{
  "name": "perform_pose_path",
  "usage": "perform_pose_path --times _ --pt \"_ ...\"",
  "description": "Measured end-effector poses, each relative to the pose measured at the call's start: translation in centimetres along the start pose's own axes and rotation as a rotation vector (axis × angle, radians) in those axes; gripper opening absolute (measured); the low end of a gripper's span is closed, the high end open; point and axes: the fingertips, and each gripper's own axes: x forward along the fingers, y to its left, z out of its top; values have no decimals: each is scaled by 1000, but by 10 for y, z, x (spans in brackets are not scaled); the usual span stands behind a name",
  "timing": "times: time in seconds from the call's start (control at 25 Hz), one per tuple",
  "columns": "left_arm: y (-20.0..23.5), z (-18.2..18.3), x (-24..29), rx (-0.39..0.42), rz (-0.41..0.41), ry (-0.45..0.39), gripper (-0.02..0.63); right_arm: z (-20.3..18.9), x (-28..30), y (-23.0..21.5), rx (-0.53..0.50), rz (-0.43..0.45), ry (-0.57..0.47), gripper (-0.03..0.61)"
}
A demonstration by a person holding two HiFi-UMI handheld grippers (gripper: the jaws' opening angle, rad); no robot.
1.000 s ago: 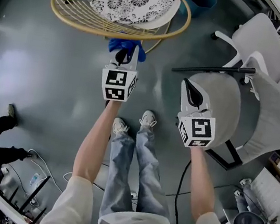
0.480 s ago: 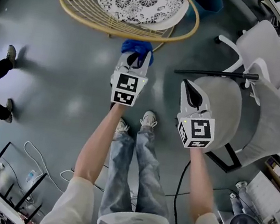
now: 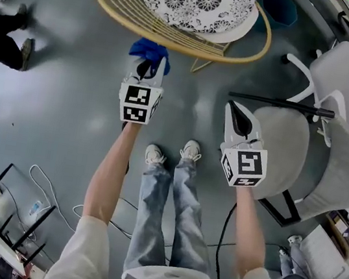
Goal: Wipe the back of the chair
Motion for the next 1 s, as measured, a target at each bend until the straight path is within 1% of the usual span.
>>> perform_pose_path --times 0.16,0.36,0.48,0.64,1.0 --pt "27 -2 15 -24 29 3 51 3 18 -2 -12 19 8 0" --pt "43 -9 45 -10 39 40 51 9 32 -19 -20 21 11 0" --pt "43 -16 64 -3 34 73 51 7 35 -33 -18 11 18 0" --pt "38 -19 78 14 23 91 51 2 36 -44 -10 0 25 0" --pt "18 -22 84 30 -8 113 52 -5 29 -47 7 -9 32 0"
